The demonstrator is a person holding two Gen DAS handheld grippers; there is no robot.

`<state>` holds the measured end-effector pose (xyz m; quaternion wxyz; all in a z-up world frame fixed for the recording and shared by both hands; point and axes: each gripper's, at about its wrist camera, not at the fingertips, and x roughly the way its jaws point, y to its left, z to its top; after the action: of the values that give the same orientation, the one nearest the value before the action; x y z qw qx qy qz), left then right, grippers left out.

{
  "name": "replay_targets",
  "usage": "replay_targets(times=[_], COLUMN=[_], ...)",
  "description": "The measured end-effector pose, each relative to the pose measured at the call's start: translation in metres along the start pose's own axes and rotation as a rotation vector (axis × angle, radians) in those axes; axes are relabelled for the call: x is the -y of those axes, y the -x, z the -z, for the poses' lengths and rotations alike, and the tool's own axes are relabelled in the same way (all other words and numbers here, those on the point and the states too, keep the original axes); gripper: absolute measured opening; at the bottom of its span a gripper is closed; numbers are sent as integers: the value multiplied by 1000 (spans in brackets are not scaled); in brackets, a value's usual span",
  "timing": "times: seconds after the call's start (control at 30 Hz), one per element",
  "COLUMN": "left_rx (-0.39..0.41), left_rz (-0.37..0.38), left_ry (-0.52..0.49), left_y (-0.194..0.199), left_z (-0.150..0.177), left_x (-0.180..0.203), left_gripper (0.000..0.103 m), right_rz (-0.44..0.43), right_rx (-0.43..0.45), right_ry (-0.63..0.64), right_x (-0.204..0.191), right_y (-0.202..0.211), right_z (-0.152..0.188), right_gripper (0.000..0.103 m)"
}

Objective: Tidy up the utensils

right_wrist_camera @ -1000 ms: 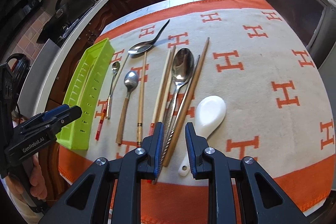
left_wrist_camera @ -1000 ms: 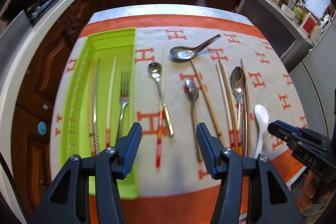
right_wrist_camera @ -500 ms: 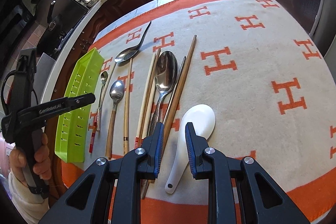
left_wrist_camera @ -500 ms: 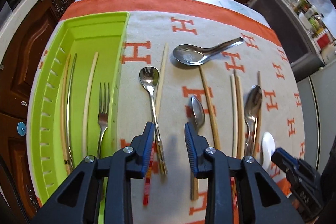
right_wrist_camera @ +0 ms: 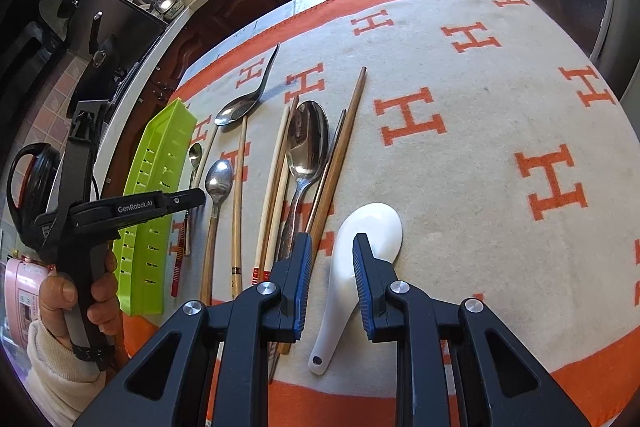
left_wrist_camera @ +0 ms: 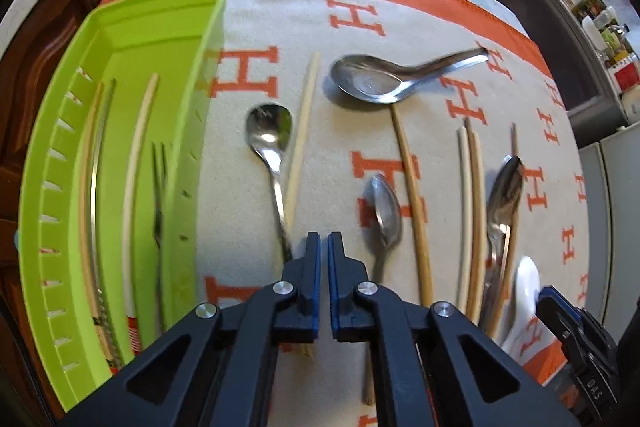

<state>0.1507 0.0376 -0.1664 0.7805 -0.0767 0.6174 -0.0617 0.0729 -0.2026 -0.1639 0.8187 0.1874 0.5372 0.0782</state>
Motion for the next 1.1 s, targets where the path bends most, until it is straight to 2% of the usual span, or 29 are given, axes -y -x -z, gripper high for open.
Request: replay_targets(times=[0.07, 0.3, 0.57, 0.67, 0.83, 0.97, 1.1], left_rx=[-11, -5, 6, 39, 68, 85, 91], left_rz=[31, 51, 53, 28, -22, -41, -63], left_ry=[-6, -32, -68, -100, -137, -128, -123], left_y=[-1, -1, 12, 24, 37, 44, 47], left_z=[4, 13, 12, 13, 7, 2, 0], left_x=[4, 15, 22, 27, 29, 22, 15], left_gripper=[0, 0, 0, 2, 9, 18, 22], right_rz=[1, 14, 50, 64, 77, 85, 80], right_rx=[1, 17, 40, 53, 56, 59, 53], right_ry=[0, 9, -5, -7, -9, -2, 0], right_x=[0, -5, -3, -3, -3, -4, -5], right_y=[1, 10, 31, 39, 45, 45, 42], right_z=[1, 6, 11, 14, 15, 15, 14], right_gripper=[21, 21, 21, 21, 21, 21, 21])
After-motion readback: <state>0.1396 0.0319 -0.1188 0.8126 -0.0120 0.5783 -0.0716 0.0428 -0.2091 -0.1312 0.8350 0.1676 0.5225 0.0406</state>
